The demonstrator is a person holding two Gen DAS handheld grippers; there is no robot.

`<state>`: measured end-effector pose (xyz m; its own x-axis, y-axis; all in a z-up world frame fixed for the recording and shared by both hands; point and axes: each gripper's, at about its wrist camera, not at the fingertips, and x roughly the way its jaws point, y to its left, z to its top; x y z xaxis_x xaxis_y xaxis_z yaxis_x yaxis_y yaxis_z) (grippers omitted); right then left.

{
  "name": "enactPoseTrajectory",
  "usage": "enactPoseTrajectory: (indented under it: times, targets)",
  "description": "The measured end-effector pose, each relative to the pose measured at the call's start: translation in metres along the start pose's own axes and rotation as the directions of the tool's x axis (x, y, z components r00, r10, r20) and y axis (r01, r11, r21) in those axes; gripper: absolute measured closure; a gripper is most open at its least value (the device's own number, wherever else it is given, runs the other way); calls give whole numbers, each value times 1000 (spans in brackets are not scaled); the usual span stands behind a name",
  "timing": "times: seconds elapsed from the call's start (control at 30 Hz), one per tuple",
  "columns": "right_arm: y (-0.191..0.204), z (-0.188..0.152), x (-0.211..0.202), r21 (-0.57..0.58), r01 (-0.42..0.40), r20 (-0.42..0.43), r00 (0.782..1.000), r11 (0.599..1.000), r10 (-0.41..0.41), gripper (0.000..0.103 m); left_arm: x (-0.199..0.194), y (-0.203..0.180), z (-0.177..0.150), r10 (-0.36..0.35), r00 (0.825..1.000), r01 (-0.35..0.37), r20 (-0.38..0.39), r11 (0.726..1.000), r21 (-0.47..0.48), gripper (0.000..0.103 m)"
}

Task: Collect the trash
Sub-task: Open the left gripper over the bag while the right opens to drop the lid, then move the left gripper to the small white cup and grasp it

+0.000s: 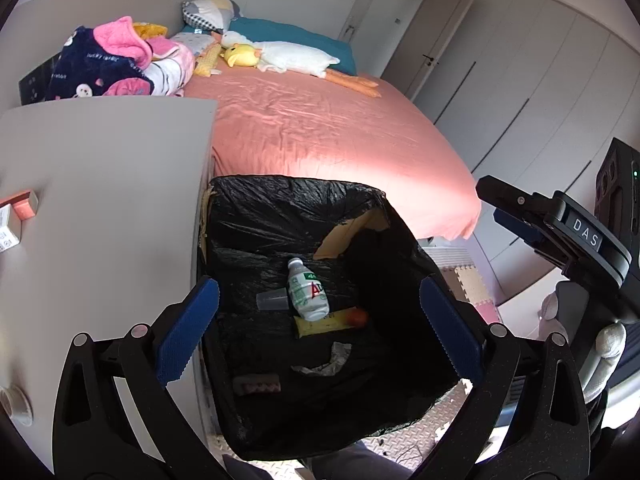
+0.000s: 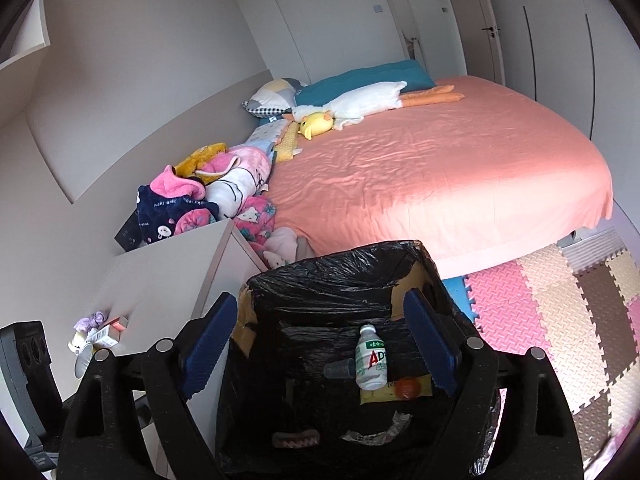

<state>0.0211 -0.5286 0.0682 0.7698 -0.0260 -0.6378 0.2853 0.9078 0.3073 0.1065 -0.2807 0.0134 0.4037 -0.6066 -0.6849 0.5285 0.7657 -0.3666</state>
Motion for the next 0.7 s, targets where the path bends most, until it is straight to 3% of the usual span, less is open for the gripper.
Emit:
enactPoseTrajectory:
  times: [0.33, 0.7]
  targets:
    - [19, -7, 6, -36, -20, -16, 1000, 999, 19, 18, -14, 12, -6, 16, 1000, -15, 26, 1000, -26, 6]
    - [58, -21, 7, -114, -91, -25, 996, 989, 89, 18, -40, 38, -15, 90, 994, -86, 68, 995, -56, 6]
